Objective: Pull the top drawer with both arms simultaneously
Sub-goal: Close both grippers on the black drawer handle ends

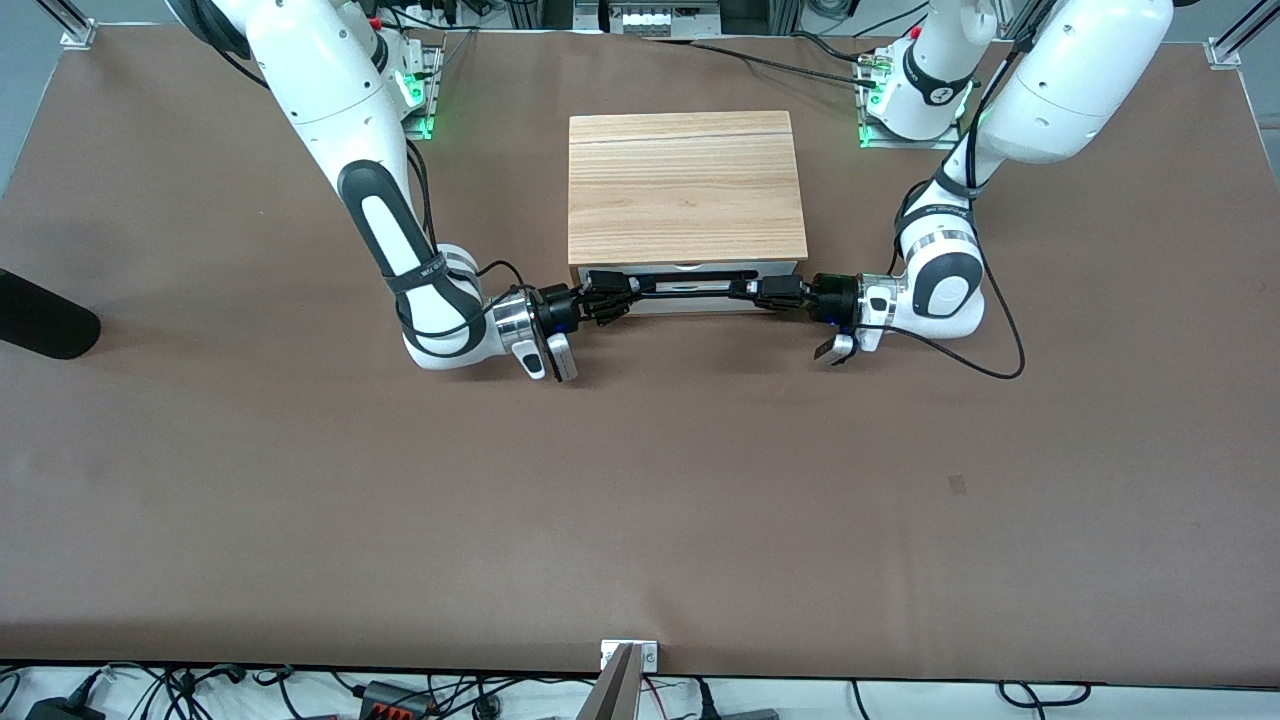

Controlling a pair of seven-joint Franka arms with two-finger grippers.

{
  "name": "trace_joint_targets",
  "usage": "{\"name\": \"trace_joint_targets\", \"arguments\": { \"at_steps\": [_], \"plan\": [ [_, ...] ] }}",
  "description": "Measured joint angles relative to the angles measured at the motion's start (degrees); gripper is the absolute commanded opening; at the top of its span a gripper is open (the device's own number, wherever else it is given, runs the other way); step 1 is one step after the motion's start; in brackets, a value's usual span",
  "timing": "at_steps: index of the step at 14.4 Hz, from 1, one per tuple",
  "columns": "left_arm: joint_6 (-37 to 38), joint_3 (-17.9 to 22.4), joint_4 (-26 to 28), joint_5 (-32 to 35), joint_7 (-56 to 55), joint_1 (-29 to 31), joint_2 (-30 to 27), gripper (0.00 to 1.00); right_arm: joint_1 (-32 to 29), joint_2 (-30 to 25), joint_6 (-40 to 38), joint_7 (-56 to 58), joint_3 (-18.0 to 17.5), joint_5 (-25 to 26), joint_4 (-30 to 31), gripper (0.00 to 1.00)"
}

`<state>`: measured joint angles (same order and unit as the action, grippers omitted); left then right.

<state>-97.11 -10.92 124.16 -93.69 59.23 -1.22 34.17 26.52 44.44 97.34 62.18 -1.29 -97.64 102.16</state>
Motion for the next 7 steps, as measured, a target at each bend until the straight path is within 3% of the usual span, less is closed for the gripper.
{"name": "trace_joint_targets", "arguments": {
  "at_steps": [7],
  "plan": [
    [0.1,0.0,-0.2,0.0,0.3,0.0,0.1,0.17,0.0,0.0,0.0,0.0,0.0,0.0,-0.1,0.0]
  ]
}}
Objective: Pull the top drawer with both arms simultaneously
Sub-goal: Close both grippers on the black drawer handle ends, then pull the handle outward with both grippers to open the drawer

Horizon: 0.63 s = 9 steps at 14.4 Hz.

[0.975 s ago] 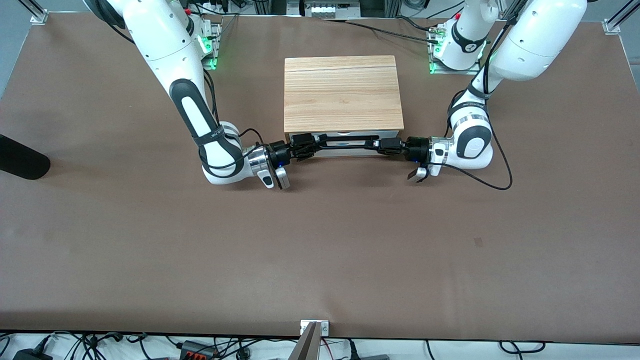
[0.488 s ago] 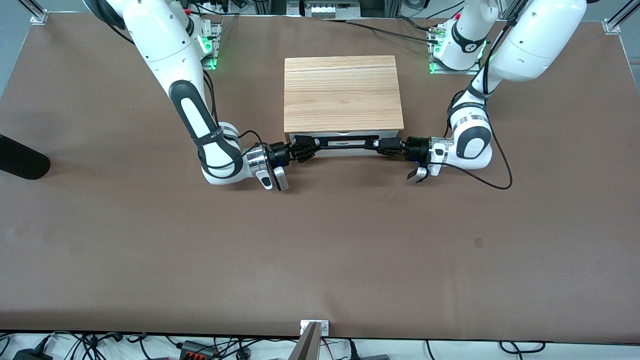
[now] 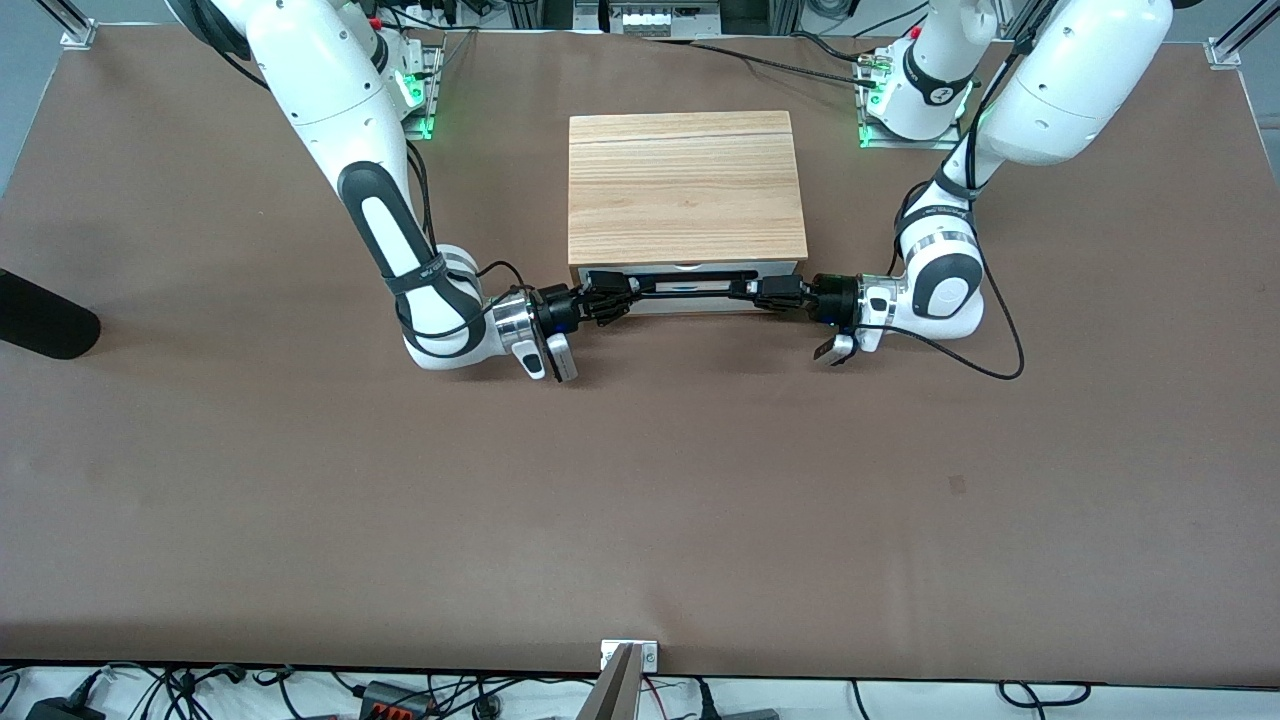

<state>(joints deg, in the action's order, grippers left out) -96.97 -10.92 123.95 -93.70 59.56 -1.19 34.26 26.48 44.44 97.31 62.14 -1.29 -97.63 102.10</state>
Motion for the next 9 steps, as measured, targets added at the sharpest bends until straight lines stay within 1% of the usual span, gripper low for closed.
{"name": "trace_joint_targets", "arguments": {
  "at_steps": [5,9],
  "plan": [
    [0.2,0.0,-2.1,0.0,0.1,0.2,1.5,0.17,-0.2,1.1,0.0,-0.5,0.2,0.0,-1.8,0.0],
    [0.6,0.1,-7.1,0.0,0.0,0.6,4.5,0.17,-0.8,3.5,-0.1,-2.7,0.5,0.0,-6.1,0.0]
  ]
}}
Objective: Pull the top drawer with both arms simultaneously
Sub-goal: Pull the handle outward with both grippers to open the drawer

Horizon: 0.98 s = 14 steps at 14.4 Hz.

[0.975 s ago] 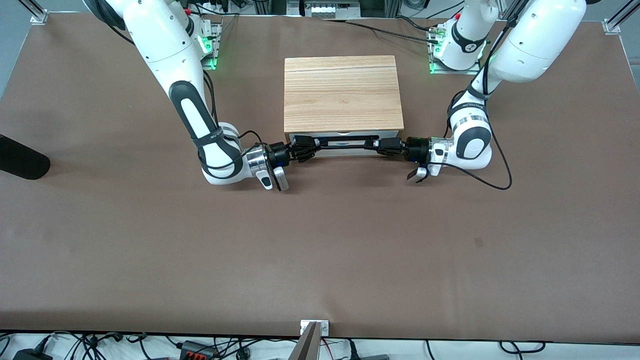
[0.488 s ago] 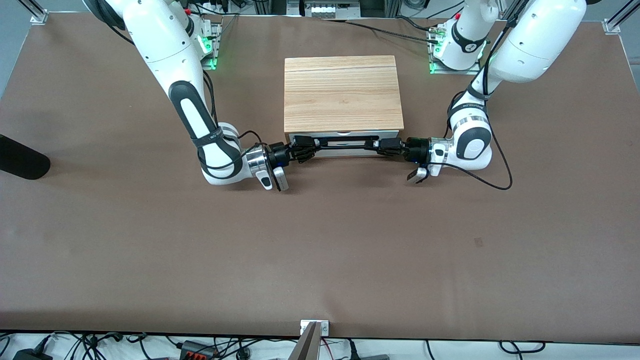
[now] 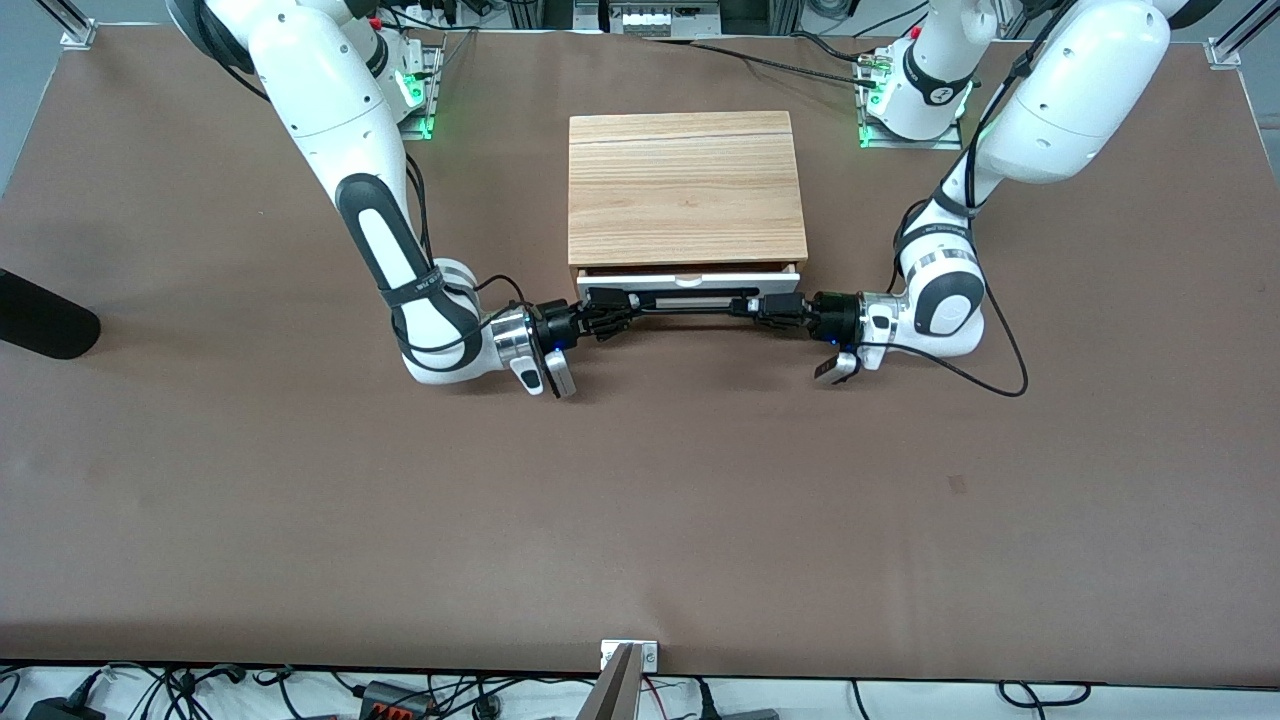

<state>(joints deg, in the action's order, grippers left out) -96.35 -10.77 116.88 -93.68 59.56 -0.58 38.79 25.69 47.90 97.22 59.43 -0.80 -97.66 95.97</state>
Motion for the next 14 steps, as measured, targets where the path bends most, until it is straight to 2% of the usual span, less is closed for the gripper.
{"name": "trace_joint_targets", "arguments": {
  "at_steps": [13,14],
  "plan": [
    [-3.1,0.5,-8.6,0.1,3.5,-0.3,3.3,0.18,-1.7,7.0,-0.4,-4.3,0.1,0.0,-12.0,0.0],
    [-3.1,0.5,-9.2,0.4,3.5,-0.3,3.6,0.2,-1.8,7.3,-0.4,-4.4,0.2,0.0,-12.4,0.0]
  ]
}}
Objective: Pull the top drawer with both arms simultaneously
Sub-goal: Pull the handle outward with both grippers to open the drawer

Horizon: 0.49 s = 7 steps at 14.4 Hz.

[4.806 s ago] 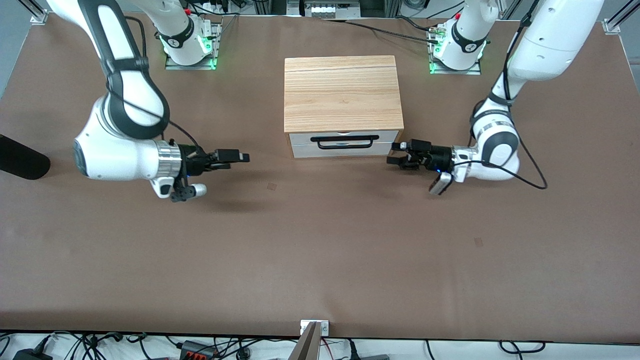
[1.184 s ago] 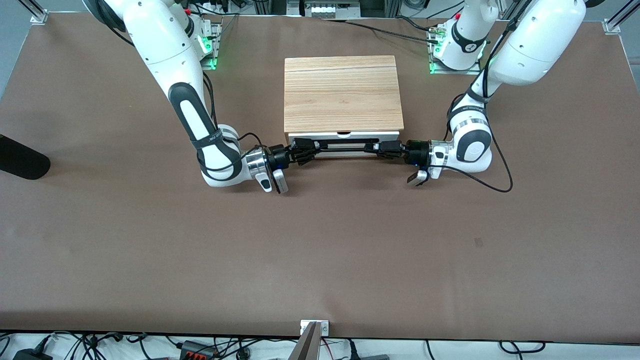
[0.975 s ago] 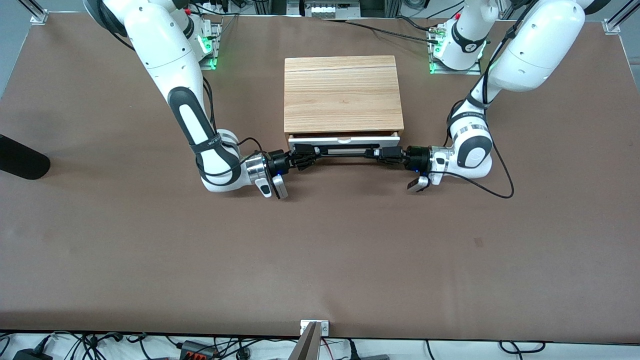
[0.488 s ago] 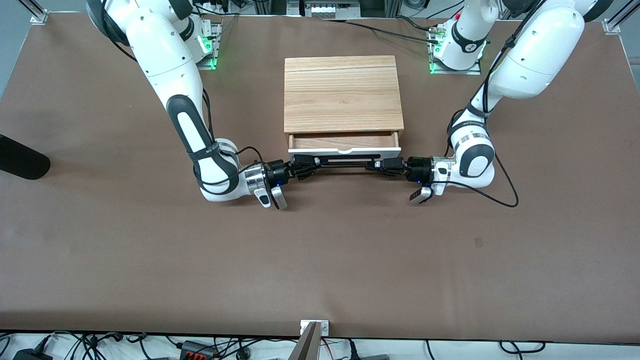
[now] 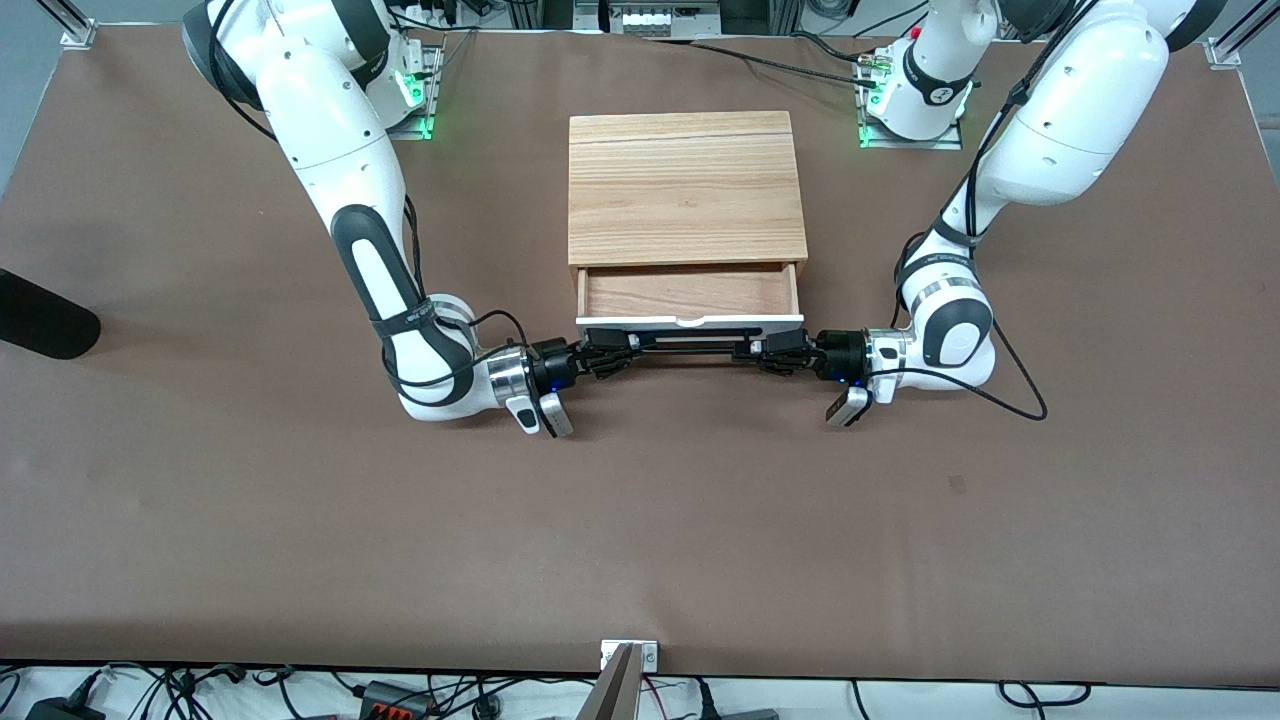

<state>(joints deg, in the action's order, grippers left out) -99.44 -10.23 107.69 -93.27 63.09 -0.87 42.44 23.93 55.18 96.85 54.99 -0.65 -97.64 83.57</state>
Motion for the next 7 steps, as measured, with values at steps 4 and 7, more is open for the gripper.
{"name": "trace_joint_targets", "arguments": {
  "at_steps": [4,7],
  "plan": [
    [-0.4,0.9,-2.3,0.2,0.0,0.3,1.1,1.0,-0.1,0.5,-0.2,-0.3,0.1,0.1,-0.7,0.73],
    [-0.5,1.3,-2.7,0.2,0.4,0.3,1.9,1.0,0.0,0.8,1.6,0.5,0.2,0.1,-1.3,1.0]
  ]
}}
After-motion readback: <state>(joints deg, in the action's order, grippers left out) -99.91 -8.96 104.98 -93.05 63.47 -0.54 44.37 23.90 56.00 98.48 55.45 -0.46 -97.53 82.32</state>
